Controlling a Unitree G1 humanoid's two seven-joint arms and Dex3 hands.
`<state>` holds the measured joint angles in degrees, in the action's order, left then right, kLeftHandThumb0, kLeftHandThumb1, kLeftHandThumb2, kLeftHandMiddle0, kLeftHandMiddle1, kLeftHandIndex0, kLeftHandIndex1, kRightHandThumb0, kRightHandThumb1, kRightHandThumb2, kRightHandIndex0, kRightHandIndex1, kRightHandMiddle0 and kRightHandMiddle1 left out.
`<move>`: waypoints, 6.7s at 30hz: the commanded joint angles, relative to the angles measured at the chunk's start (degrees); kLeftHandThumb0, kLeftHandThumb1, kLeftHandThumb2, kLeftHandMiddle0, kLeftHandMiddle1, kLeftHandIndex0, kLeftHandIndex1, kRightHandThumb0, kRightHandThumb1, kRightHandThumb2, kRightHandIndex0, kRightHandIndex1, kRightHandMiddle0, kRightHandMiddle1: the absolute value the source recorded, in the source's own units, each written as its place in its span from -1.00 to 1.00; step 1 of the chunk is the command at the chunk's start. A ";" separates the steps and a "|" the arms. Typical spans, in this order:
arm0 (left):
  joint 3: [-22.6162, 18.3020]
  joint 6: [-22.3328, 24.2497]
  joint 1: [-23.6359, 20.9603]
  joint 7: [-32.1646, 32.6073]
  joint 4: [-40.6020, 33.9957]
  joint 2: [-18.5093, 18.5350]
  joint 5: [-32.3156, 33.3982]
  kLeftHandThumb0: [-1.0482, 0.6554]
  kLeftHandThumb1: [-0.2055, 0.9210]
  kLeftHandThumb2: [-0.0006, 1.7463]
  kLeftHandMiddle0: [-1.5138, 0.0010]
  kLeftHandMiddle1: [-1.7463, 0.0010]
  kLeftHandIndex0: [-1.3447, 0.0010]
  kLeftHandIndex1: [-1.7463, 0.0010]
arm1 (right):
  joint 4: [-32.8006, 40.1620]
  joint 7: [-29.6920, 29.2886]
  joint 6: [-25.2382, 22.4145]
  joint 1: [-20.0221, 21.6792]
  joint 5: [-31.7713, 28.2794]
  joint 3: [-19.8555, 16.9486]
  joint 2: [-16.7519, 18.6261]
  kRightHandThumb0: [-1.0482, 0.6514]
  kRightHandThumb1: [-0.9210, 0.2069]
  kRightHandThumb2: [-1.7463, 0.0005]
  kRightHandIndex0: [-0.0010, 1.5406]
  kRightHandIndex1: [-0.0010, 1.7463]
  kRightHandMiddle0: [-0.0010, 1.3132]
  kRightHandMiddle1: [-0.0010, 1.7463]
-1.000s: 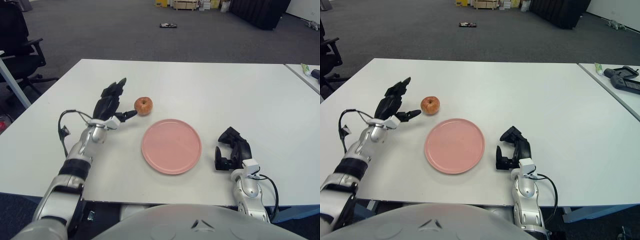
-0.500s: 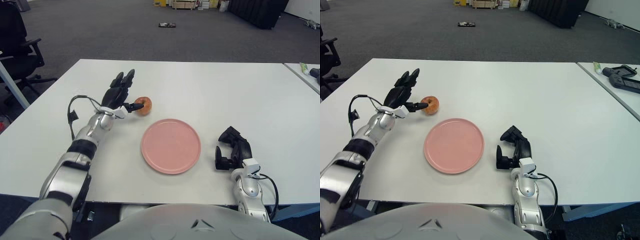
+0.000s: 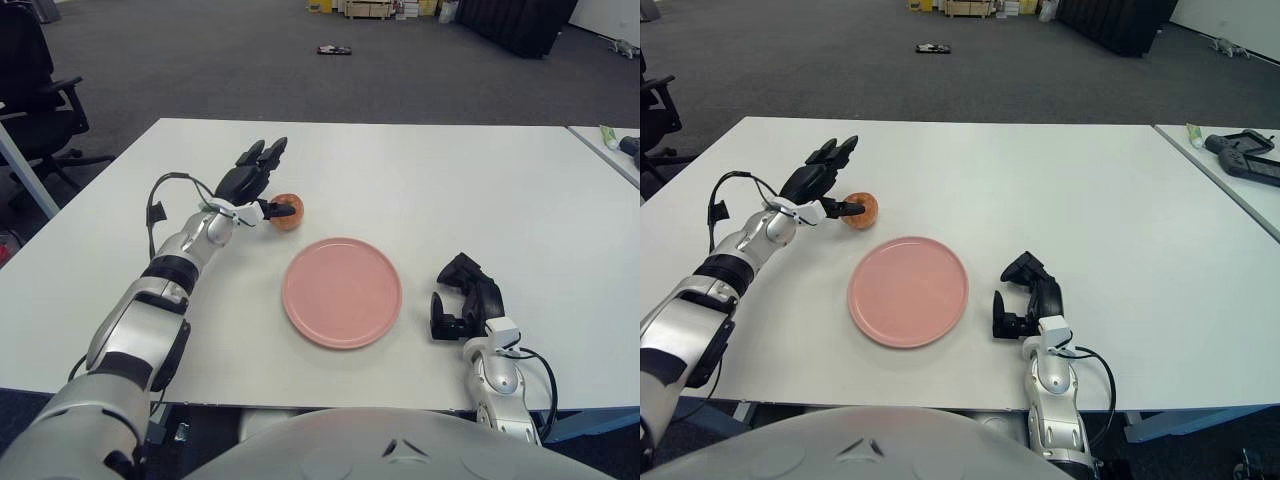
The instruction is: Put the apple into the plate.
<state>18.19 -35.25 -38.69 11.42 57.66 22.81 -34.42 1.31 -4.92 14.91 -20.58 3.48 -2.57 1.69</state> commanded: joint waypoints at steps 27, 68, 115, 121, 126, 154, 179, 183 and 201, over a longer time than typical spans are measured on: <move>9.45 0.99 -5.85 -2.30 12.80 -4.08 -4.13 -0.97 0.50 -0.48 1.00 1.00 1.00 1.00 | 4.98 0.33 -0.58 -3.06 -1.37 -0.53 0.19 0.22 0.78 -1.00 0.22 1.00 0.08 0.89; 15.60 5.48 -4.87 -2.41 14.78 -0.14 -8.49 -0.82 0.41 -0.32 0.99 1.00 1.00 1.00 | 7.00 2.04 -0.61 -4.57 -3.40 -1.82 0.02 0.22 0.76 -1.00 0.20 1.00 0.03 0.94; 17.42 14.24 -9.50 -11.15 17.99 -1.82 -8.31 -0.77 0.47 -0.32 1.00 0.31 1.00 0.11 | 9.09 -0.01 -1.06 -5.62 -2.91 -2.85 0.70 0.22 0.77 -1.00 0.18 1.00 0.07 0.93; 18.02 14.15 -10.05 -11.15 18.20 -2.76 -8.72 -0.74 0.38 -0.26 1.00 0.21 1.00 0.06 | 8.87 -0.06 -0.42 -5.60 -2.92 -2.96 0.62 0.22 0.75 -1.00 0.18 1.00 0.05 0.96; 18.62 13.66 -10.25 -10.39 18.37 -3.35 -9.09 -0.70 0.27 -0.18 1.00 0.09 1.00 0.01 | 8.58 -0.17 0.27 -5.63 -2.68 -3.04 0.56 0.22 0.75 -1.00 0.17 1.00 0.04 0.97; 21.75 15.46 -8.90 4.23 19.69 -6.67 -13.09 0.17 -0.33 0.62 0.06 -0.82 0.24 -1.00 | 9.52 -1.32 0.46 -6.05 -1.53 -4.00 0.44 0.22 0.79 -1.00 0.19 1.00 0.13 0.89; 16.15 18.20 -7.48 -1.12 19.92 -8.41 -7.19 0.23 -0.52 0.76 -0.17 -0.73 0.13 -1.00 | 9.29 -1.49 1.77 -5.74 -2.22 -4.47 0.51 0.22 0.79 -1.00 0.18 1.00 0.13 0.89; 15.03 18.87 -7.33 -2.26 19.92 -8.52 -5.99 0.23 -0.54 0.78 -0.17 -0.75 0.12 -1.00 | 9.26 -1.70 1.37 -5.58 -2.14 -4.56 0.59 0.22 0.79 -1.00 0.17 1.00 0.13 0.90; 8.78 19.23 -9.18 -5.91 18.10 -7.20 0.36 0.23 -0.51 0.79 -0.11 -0.85 0.15 -1.00 | 8.46 -1.84 1.18 -4.82 -2.06 -4.55 0.85 0.22 0.78 -1.00 0.18 1.00 0.11 0.91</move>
<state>27.87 -15.70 -47.95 6.82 76.23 14.55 -34.66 10.00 -6.61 15.84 -26.18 1.48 -7.01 2.40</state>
